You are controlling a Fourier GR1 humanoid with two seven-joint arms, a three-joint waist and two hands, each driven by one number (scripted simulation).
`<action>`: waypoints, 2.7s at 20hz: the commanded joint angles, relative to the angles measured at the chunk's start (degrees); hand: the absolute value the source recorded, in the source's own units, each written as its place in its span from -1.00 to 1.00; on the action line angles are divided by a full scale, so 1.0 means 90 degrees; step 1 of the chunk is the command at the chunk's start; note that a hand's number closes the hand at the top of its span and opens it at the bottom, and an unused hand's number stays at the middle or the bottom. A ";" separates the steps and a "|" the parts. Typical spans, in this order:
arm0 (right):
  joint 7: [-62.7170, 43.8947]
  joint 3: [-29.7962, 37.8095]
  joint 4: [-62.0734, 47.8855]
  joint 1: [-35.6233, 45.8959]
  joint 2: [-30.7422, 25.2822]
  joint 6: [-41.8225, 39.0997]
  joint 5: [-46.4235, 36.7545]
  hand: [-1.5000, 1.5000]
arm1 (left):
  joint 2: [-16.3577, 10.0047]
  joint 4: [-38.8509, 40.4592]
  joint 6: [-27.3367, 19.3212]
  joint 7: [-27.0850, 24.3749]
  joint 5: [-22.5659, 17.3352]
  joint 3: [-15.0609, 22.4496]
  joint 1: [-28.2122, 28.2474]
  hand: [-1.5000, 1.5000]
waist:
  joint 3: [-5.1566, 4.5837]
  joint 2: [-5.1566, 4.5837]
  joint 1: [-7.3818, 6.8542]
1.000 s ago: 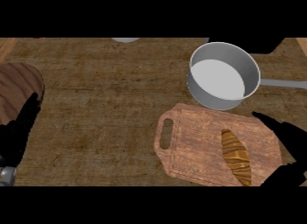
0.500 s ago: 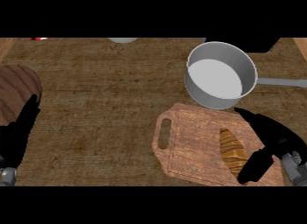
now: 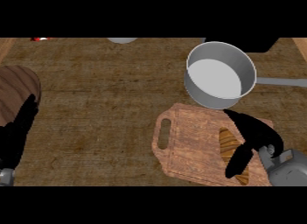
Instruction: Pick the croissant from the cutting board and place it in the pot
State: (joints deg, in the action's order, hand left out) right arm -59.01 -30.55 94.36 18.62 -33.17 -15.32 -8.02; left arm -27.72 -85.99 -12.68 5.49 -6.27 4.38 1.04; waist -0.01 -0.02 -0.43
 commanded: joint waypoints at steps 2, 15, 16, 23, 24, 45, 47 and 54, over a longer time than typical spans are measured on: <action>-0.0519 -0.0020 -0.0484 0.0126 0.0416 -0.0171 -0.0408 -1.00 | -0.0177 -0.0592 0.0253 0.0259 -0.0096 -0.0270 0.0381 0.00 | 0.0002 0.0010 -0.0034; 0.0794 0.0325 -0.0942 -0.0330 0.0618 -0.1000 -0.1166 1.00 | 0.0516 0.0529 0.0484 -0.0077 0.0441 -0.0547 -0.0301 0.00 | -0.0001 -0.0006 0.0048; 0.1044 0.0416 -0.0571 -0.0607 0.0542 -0.0922 -0.1258 1.00 | 0.0347 -0.0438 0.0651 0.0028 0.0354 -0.0610 0.0529 0.00 | 0.0001 0.0010 0.0016; 0.1182 0.0679 -0.1045 -0.0481 0.1211 -0.0969 -0.1908 1.00 | 0.0762 -0.0386 0.0545 0.0199 0.0856 -0.0598 0.0210 0.00 | 0.0001 0.0005 0.0025; 0.1200 0.0808 -0.0939 -0.0502 0.1188 -0.1067 -0.1993 1.00 | 0.0657 0.0005 0.0853 0.0090 0.0673 -0.0846 0.0006 0.00 | 0.0000 0.0003 0.0037; 0.1973 -0.0744 0.2476 0.0607 0.1218 -0.0079 -0.5007 1.00 | 0.0778 -0.0448 0.0759 0.0325 0.0828 -0.0893 0.0190 0.00 | 0.0001 0.0066 0.0100; 0.1707 -0.0625 0.2653 0.0843 0.1368 -0.0008 -0.5354 1.00 | 0.0769 -0.0038 0.0822 0.0008 0.0858 -0.0959 0.0209 0.00 | -0.0007 0.0038 0.0090; 0.2088 0.0946 0.3178 0.0652 0.1584 0.0278 -0.4436 1.00 | 0.0960 -0.0278 0.0720 0.0197 0.1108 -0.0772 0.0072 0.00 | 0.0004 0.0004 0.0059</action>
State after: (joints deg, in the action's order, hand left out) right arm -41.63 -28.66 120.96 24.59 -19.87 -14.54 -51.05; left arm -20.28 -87.93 -5.29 7.22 2.08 -3.69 2.17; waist 0.00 0.15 0.18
